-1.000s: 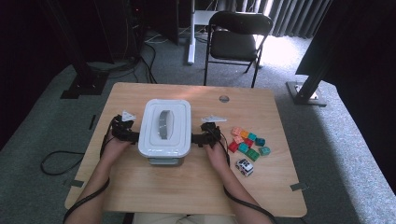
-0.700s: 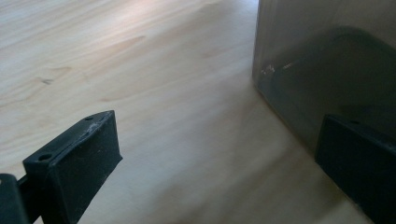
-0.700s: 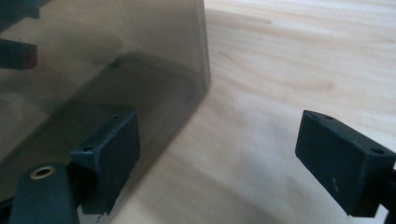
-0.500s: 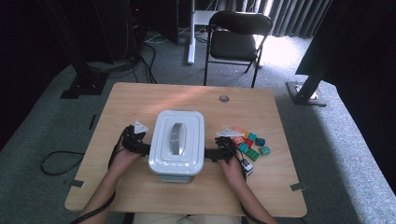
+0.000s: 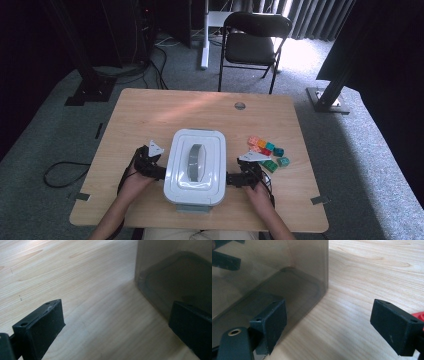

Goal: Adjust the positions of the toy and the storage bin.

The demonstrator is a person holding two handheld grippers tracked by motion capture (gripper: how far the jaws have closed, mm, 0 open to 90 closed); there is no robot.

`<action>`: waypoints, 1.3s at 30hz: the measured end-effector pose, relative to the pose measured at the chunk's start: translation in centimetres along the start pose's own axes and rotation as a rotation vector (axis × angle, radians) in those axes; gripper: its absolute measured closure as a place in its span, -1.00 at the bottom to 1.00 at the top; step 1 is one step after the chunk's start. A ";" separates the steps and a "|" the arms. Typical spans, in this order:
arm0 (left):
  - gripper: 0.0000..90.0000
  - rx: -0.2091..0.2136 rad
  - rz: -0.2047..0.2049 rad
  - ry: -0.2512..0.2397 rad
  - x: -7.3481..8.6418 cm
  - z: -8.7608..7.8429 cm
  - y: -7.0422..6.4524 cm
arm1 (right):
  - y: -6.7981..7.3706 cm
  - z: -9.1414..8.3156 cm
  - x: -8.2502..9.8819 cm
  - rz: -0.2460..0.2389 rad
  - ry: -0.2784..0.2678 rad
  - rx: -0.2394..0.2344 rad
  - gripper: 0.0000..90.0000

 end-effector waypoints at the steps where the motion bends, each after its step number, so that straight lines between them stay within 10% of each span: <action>1: -0.99 -0.004 0.000 -0.003 0.1 -0.1 -0.2 | 0.0 -0.1 0.1 -0.005 0.001 -0.002 -0.70; 13: -0.99 0.085 -0.010 0.093 2.2 -0.2 0.4 | 0.0 -1.3 1.4 -0.076 -0.010 -0.028 -0.70; 22: -0.99 0.051 -0.054 0.097 3.8 -1.9 1.8 | -0.4 -2.4 3.6 -0.118 0.047 -0.077 -0.68; 39: -0.99 0.002 -0.037 -0.066 0.1 -10.5 1.0 | 0.4 -2.2 5.1 -0.274 0.167 -0.044 -0.72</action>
Point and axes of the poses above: each handheld gripper's, and its own axes: z roughly forward along the jaws, x roughly out of its underside, y roughly to its left, the point moved 2 cm from there along z, roughly forward along the jaws, and after that the axes turned 2 degrees about y, right-handed, at the moved point
